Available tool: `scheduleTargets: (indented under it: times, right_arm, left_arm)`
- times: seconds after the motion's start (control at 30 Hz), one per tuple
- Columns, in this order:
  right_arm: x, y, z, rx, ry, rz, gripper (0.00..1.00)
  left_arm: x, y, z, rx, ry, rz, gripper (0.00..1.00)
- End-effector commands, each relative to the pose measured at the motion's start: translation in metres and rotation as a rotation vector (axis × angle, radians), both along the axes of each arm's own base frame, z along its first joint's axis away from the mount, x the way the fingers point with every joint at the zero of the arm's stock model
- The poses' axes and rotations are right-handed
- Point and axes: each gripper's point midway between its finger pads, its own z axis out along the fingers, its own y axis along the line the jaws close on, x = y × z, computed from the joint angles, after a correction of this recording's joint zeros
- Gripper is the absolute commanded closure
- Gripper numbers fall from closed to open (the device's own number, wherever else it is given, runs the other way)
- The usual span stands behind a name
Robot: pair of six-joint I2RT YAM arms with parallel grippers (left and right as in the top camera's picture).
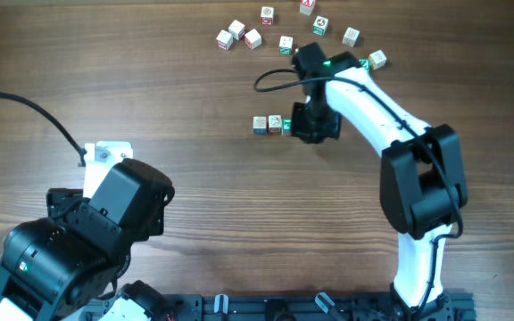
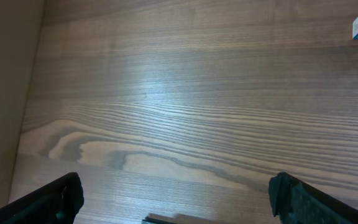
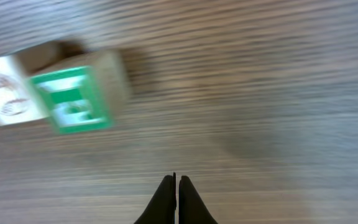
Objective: Form a horizontal line
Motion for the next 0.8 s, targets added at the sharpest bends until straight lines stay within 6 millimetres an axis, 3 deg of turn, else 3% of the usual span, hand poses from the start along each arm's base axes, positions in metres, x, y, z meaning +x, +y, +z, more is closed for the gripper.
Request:
scheduleTargets:
  times: [0.0, 0.3, 0.77]
  right_arm:
    - [-0.001, 0.012, -0.010, -0.003, -0.009, 0.022, 0.95]
    - [-0.001, 0.019, -0.034, 0.035, -0.040, 0.026, 0.95]
    - [0.014, 0.028, -0.034, 0.075, -0.101, 0.027, 0.95]
  left_arm:
    - [0.000, 0.002, 0.001, -0.009, -0.013, 0.022, 0.00]
    - [0.000, 0.002, 0.001, -0.009, -0.013, 0.022, 0.00]
    - [0.000, 0.002, 0.001, -0.009, -0.013, 0.022, 0.00]
